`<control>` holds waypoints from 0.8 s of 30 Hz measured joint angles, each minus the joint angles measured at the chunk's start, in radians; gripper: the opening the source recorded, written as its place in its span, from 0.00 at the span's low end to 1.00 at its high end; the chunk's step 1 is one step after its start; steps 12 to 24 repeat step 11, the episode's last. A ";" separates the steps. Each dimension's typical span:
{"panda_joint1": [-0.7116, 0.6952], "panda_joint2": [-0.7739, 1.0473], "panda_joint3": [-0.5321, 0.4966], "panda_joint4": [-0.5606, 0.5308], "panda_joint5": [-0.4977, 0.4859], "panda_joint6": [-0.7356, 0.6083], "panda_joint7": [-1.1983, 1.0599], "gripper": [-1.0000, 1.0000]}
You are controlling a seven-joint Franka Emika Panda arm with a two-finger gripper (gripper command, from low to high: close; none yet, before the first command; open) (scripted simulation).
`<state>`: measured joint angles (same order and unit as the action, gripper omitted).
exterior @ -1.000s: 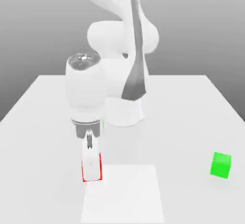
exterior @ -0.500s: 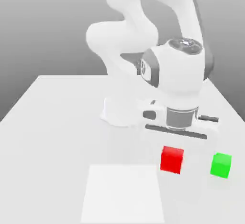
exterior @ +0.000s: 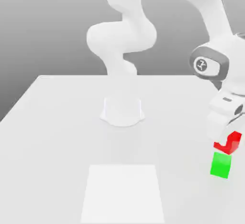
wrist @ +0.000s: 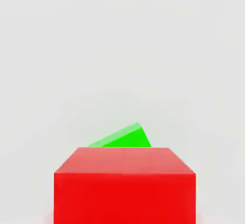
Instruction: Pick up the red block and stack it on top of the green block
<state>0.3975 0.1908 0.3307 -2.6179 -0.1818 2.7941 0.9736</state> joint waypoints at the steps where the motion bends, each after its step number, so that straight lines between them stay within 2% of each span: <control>1: 0.000 0.000 0.000 0.000 0.000 0.000 0.000 1.00; 7: 0.004 0.007 -0.006 0.000 -0.006 0.006 0.004 1.00; 11: -0.005 -0.117 0.030 -0.007 0.121 -0.100 -0.088 1.00; 24: -0.005 -0.117 0.030 -0.007 0.121 -0.100 -0.088 1.00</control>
